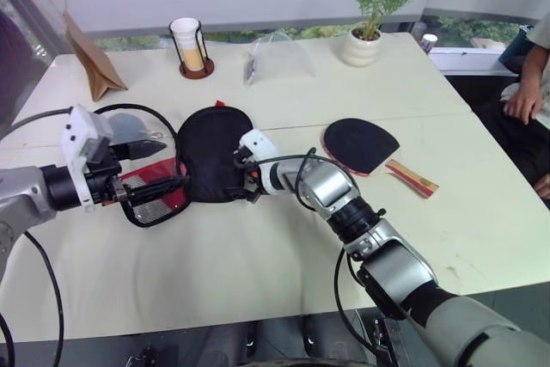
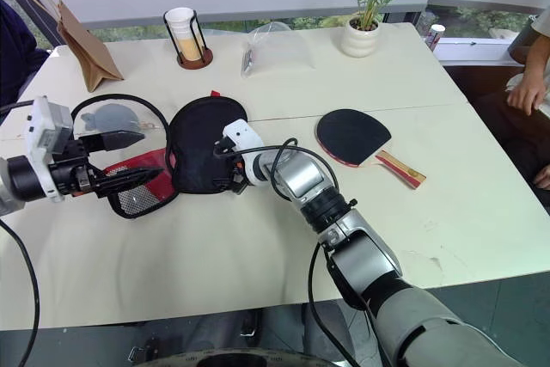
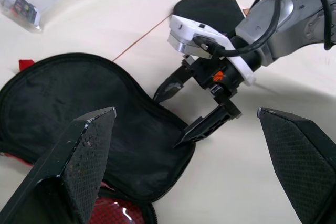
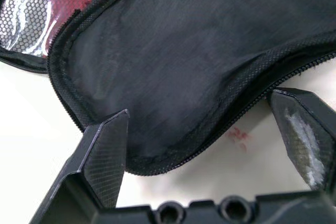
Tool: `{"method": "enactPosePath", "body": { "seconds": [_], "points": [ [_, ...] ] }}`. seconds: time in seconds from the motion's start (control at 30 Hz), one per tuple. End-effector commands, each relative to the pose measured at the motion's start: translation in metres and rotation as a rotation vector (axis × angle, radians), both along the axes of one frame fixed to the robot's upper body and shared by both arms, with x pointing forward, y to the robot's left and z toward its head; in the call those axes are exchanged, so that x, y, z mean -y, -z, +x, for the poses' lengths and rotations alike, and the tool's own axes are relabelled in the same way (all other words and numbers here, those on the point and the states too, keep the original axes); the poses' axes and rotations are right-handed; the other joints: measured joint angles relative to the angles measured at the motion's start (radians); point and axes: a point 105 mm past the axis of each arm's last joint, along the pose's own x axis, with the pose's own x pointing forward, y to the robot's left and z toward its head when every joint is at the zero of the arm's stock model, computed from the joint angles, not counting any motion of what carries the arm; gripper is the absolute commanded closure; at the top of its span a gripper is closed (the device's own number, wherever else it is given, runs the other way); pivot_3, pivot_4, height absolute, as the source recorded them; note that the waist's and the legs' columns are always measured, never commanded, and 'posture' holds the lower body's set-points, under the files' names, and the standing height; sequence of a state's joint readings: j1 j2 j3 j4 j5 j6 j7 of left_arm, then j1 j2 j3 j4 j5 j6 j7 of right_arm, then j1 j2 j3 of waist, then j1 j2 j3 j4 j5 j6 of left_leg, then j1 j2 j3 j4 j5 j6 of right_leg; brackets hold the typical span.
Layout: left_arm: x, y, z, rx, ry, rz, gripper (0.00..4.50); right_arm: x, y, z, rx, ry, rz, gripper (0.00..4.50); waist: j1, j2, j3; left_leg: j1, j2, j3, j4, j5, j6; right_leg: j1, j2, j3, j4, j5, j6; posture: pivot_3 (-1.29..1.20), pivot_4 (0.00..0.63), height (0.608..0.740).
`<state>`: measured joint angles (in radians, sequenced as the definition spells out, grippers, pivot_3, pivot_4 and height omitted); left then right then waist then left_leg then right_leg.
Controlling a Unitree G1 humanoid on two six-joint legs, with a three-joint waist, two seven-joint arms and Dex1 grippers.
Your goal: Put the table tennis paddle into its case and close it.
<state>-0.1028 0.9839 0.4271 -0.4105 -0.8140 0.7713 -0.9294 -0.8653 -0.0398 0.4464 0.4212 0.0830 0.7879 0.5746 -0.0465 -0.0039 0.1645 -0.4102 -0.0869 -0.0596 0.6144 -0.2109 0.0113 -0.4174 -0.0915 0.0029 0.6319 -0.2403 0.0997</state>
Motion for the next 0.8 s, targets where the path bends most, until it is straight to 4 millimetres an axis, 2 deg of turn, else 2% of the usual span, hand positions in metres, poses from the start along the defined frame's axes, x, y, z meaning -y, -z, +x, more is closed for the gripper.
{"method": "enactPosePath", "body": {
  "seconds": [0.03,0.2,0.3,0.5,0.67,0.8],
  "points": [
    [-0.004,-0.011,-0.003,0.053,-0.017,0.024,0.00,-0.001,0.027,-0.009,-0.031,-0.027,-0.084,1.88,-0.001,0.000,0.000,0.000,0.000,0.000,0.000,0.000,0.000,0.000,0.000,0.000,0.000,0.000,0.000,0.00,0.150,0.734],
    [-0.006,-0.009,-0.005,0.048,-0.025,0.026,0.00,0.002,0.032,-0.010,0.009,-0.059,-0.130,4.45,-0.001,0.000,0.000,0.000,0.002,0.000,-0.002,0.000,0.000,0.000,0.002,0.000,0.000,0.000,0.000,0.00,0.150,0.734],
    [-0.008,-0.008,-0.006,0.047,-0.029,0.028,0.00,0.015,0.029,-0.006,0.014,-0.045,-0.146,4.48,0.002,0.000,0.000,0.001,0.003,0.000,-0.002,0.001,-0.001,0.000,0.003,0.000,0.000,-0.001,-0.002,0.00,0.150,0.734],
    [-0.008,-0.008,-0.004,0.052,-0.026,0.034,0.00,0.057,-0.004,0.001,0.038,-0.003,-0.113,4.48,0.031,0.000,0.000,0.001,0.001,0.000,-0.002,0.000,-0.001,0.001,0.001,0.000,-0.002,-0.002,-0.003,0.00,0.150,0.734],
    [-0.004,-0.007,-0.001,0.056,-0.006,0.034,0.00,0.087,-0.022,-0.018,0.039,-0.086,-0.108,4.48,0.040,-0.001,0.001,-0.001,-0.002,-0.001,-0.001,0.000,0.000,0.003,-0.004,-0.002,-0.004,-0.002,-0.004,0.00,0.150,0.734],
    [0.002,-0.005,0.002,0.053,0.017,0.033,0.00,0.122,-0.028,-0.029,0.060,-0.138,-0.178,4.48,0.033,-0.001,0.002,-0.001,-0.001,-0.001,-0.002,0.000,0.000,0.002,-0.004,-0.002,-0.004,-0.003,-0.003,0.00,0.150,0.734]
  ]
}}
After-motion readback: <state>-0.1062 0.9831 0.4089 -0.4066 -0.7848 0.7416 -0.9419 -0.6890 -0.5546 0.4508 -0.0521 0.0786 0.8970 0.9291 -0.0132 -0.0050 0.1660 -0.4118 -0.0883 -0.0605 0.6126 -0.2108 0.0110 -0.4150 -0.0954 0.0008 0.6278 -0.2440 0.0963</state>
